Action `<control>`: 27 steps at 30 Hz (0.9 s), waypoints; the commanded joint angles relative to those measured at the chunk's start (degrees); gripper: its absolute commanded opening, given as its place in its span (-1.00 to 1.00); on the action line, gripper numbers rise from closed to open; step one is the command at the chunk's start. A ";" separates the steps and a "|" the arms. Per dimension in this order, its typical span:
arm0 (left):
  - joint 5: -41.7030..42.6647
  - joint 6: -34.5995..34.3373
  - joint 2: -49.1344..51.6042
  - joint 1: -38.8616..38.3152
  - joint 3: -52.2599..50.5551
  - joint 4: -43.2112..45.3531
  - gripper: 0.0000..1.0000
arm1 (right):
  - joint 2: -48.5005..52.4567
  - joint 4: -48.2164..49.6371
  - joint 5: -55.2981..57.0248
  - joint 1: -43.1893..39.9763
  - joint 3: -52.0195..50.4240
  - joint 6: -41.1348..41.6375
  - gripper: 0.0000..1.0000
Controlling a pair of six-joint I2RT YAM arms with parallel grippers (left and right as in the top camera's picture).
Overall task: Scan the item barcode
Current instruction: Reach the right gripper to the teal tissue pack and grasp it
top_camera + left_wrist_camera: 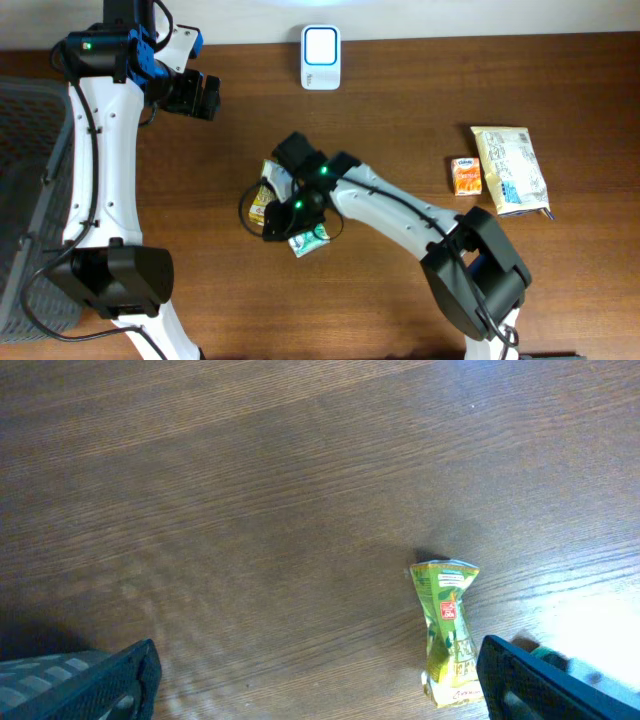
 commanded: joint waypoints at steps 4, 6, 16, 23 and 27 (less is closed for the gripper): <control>0.61 1.11 -0.39 0.42 0.63 0.09 0.99 | 1.75 1.84 4.22 2.82 -4.07 8.94 -0.46; 0.61 1.09 -0.39 0.42 0.63 0.09 0.98 | 4.22 1.38 2.40 1.92 -4.07 10.21 -0.47; 0.61 1.11 -0.39 0.42 0.63 0.07 0.98 | 1.88 -19.93 10.49 -19.85 1.57 -10.14 -0.51; 0.61 1.11 -0.39 0.42 0.63 0.09 0.98 | 2.86 -18.18 9.68 -24.81 6.93 -20.61 -0.23; 0.61 1.11 -0.39 0.42 0.63 0.09 0.98 | 6.73 -15.41 5.88 -22.21 5.29 -20.59 -0.19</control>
